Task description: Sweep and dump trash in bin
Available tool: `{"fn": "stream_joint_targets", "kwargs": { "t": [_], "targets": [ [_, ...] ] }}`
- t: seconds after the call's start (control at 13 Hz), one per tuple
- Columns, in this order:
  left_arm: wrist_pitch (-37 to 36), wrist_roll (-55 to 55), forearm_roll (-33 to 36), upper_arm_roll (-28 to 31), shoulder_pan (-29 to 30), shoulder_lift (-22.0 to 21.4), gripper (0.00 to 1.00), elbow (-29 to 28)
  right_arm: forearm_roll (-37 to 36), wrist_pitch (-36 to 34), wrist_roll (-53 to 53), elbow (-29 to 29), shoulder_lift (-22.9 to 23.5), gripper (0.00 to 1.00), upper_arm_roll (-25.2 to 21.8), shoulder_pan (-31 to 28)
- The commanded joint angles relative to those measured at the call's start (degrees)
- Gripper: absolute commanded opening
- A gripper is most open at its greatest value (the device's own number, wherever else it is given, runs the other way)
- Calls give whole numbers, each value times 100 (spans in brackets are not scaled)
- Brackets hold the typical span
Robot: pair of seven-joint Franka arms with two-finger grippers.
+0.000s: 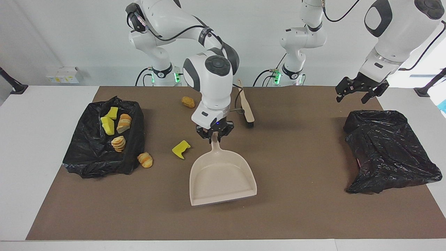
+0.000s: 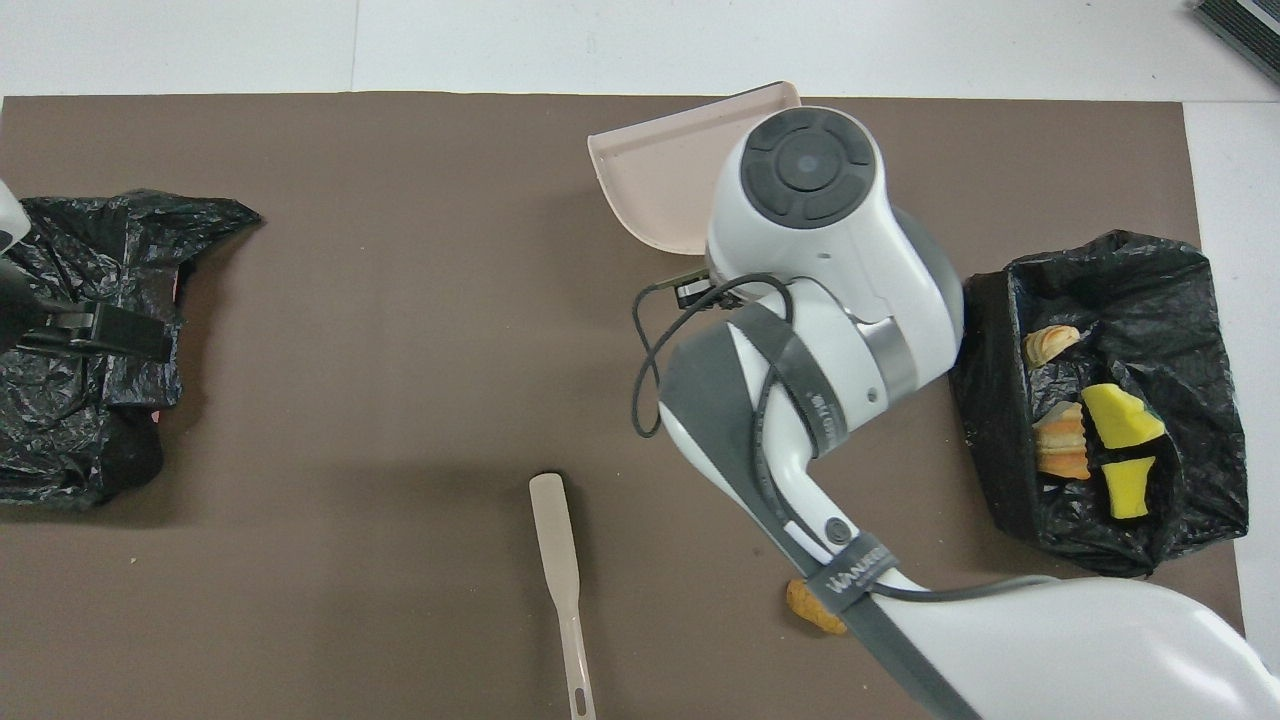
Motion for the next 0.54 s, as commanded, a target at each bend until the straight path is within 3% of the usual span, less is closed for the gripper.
{"fn": "stream_joint_targets", "kwargs": {
  "t": [0.0, 0.31, 0.46],
  "targets": [
    [-9, 79, 48, -38, 61, 20, 100, 98, 102, -90, 685, 978, 915, 0, -32, 452],
    [-9, 79, 48, -38, 61, 20, 100, 98, 303, 24, 1274, 1426, 1503, 0, -14, 760],
    [-9, 79, 48, -38, 79, 20, 100, 98, 347, 174, 1538, 1427, 1566, 0, 4, 822]
  ]
}}
